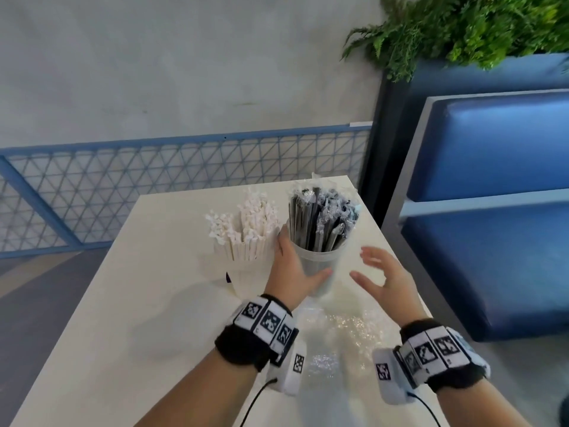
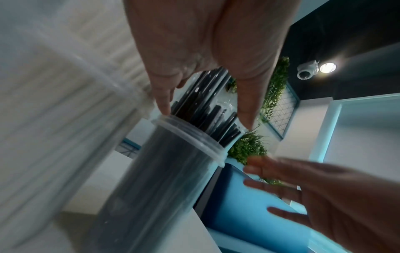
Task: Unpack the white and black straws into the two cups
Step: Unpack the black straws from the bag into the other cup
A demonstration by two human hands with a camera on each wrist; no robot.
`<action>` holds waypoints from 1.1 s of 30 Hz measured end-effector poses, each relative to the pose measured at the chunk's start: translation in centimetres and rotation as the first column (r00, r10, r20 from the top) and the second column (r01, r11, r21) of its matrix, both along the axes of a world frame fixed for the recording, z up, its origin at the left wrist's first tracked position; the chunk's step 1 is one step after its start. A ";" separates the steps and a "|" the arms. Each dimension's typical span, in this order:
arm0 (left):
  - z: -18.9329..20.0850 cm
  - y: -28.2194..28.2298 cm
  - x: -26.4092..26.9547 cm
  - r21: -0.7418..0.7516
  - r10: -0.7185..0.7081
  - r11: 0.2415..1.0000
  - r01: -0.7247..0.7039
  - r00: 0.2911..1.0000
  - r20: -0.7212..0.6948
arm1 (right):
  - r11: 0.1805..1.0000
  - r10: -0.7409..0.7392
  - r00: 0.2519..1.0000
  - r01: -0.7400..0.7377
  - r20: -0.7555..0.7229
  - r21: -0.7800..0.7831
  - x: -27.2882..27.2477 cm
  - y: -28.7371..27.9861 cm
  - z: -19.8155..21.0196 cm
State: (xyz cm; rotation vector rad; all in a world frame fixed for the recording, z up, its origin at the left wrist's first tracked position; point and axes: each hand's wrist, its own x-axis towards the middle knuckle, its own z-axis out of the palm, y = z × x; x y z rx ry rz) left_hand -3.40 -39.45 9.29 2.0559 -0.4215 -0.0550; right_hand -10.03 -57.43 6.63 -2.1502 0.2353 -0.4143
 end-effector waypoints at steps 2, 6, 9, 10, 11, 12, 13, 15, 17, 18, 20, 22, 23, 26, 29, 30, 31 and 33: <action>0.6 -0.6 1.8 0.011 -0.018 1.000 0.019 0.996 -0.091 | 0.998 0.020 0.999 -0.023 0.048 0.062 2.5 0.4 1.5; 1.8 -0.9 4.9 0.100 -0.054 0.992 0.073 0.982 -0.184 | 0.980 0.100 0.995 -0.100 0.010 0.171 7.0 0.1 2.4; 2.2 -1.2 6.7 0.153 -0.099 0.980 0.126 0.979 -0.176 | 0.959 0.198 0.977 -0.176 -0.083 0.223 8.3 -0.2 2.2; 2.1 -1.5 7.2 0.168 -0.095 0.978 0.126 0.979 -0.179 | 0.956 0.209 0.971 -0.177 -0.120 0.234 8.6 -0.2 2.1; 2.0 -1.8 7.6 0.168 -0.086 0.979 0.117 0.979 -0.185 | 0.956 0.204 0.968 -0.166 -0.143 0.241 8.9 -0.3 1.7; 1.7 -2.1 7.9 0.152 -0.077 0.983 0.107 0.978 -0.194 | 0.962 0.189 0.971 -0.153 -0.146 0.228 9.3 -0.3 1.5; 1.4 -2.4 8.1 0.122 -0.071 0.988 0.096 0.978 -0.196 | 0.969 0.168 0.975 -0.136 -0.145 0.208 9.7 -0.2 1.4; 0.9 -2.9 8.4 0.036 -0.065 0.997 0.074 0.977 -0.205 | 0.984 0.121 0.985 -0.102 -0.121 0.146 10.2 0.2 1.6; 0.7 -3.0 8.6 -0.040 -0.043 0.999 0.036 0.980 -0.194 | 0.987 0.103 0.993 -0.095 -0.057 0.127 10.4 0.7 2.3; 0.9 -3.0 8.5 -0.068 -0.027 0.998 0.015 0.984 -0.176 | 0.986 0.105 0.994 -0.102 -0.012 0.131 10.4 1.0 2.9; 1.4 -2.9 8.5 -0.134 -0.014 0.991 -0.004 0.991 -0.130 | 0.983 0.097 0.992 -0.108 0.076 0.148 10.3 1.2 3.8; 2.1 -3.0 8.5 -0.213 -0.011 0.977 -0.010 0.995 -0.099 | 0.975 0.085 0.981 -0.118 0.173 0.190 10.3 1.4 4.5; 2.5 -3.1 8.5 -0.249 -0.004 0.968 -0.018 0.996 -0.090 | 0.970 0.087 0.971 -0.134 0.222 0.205 10.4 1.4 4.7; 3.0 -3.2 8.5 -0.331 0.024 0.942 -0.047 0.997 -0.072 | 0.954 0.120 0.940 -0.199 0.320 0.225 10.6 1.3 5.3; 3.6 -2.9 8.0 -0.321 0.039 0.947 -0.027 0.999 0.031 | 0.960 0.114 0.932 -0.192 0.343 0.204 10.4 1.2 5.4; 4.0 -2.8 7.8 -0.297 0.024 0.955 0.005 0.995 0.094 | 0.964 0.109 0.932 -0.184 0.346 0.190 10.2 1.1 5.3; 4.4 -2.7 7.6 -0.256 -0.007 0.965 0.052 0.985 0.173 | 0.970 0.113 0.931 -0.179 0.348 0.163 10.2 1.1 5.2; 4.9 -2.8 7.5 -0.113 -0.104 0.983 0.145 0.947 0.303 | 0.981 0.141 0.931 -0.177 0.337 0.079 10.0 1.4 5.2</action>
